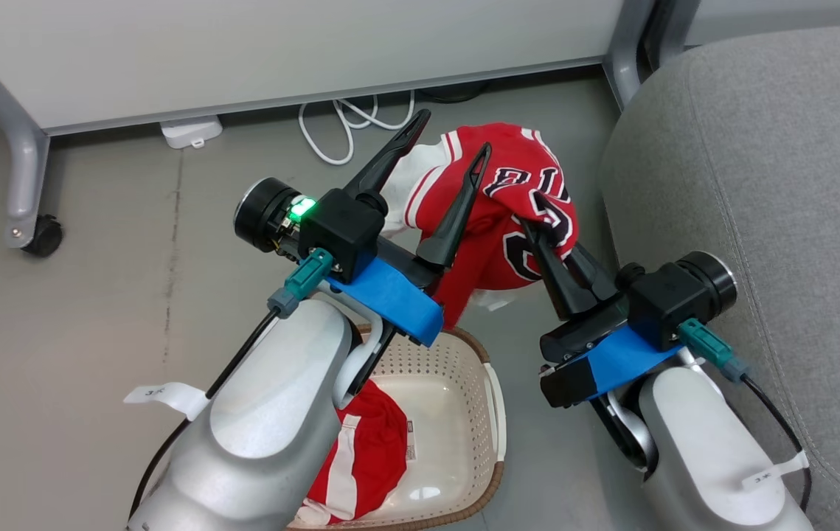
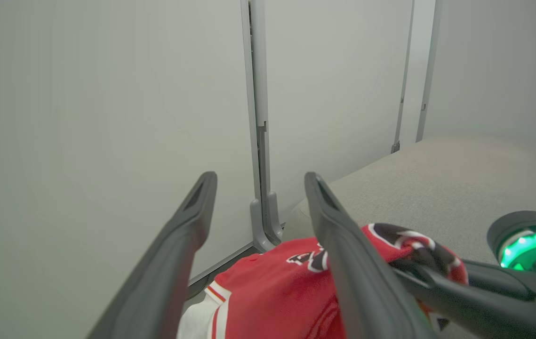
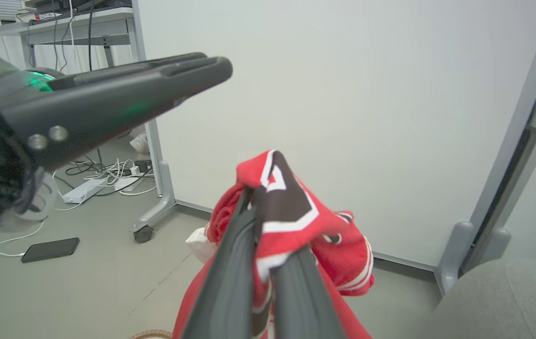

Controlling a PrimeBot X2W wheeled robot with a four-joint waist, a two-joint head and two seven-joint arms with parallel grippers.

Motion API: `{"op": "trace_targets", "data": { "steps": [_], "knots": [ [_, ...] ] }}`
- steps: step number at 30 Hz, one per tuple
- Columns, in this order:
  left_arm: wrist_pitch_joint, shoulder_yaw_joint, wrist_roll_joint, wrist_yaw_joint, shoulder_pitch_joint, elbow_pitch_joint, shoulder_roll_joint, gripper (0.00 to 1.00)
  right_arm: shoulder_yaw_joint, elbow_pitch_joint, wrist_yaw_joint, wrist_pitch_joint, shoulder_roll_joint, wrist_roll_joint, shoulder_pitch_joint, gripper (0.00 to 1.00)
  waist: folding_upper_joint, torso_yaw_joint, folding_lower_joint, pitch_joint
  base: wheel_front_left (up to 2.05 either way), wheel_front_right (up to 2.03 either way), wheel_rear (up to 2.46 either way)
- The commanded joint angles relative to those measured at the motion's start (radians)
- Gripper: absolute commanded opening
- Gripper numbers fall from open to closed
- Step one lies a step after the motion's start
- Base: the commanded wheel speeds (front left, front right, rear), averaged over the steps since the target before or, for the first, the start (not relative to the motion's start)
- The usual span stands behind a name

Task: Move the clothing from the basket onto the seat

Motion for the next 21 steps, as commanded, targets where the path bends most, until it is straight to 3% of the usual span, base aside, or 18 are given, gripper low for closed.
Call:
{"op": "trace_targets", "data": {
  "steps": [1,21],
  "knots": [
    [-0.003,0.000,0.004,-0.001,0.000,-0.004,0.000,1.00,-0.007,-0.006,0.000,-0.001,-0.001,-0.006,0.010,0.00,-0.0001,-0.017,-0.0001,0.017,0.00,0.00,0.00],
    [-0.003,-0.086,0.044,-0.002,-0.038,0.002,0.029,1.00,-0.231,-0.171,0.000,-0.001,-0.001,-0.040,0.104,0.00,-0.0001,-0.252,-0.0001,0.128,0.00,0.00,0.00]
  ]
}}
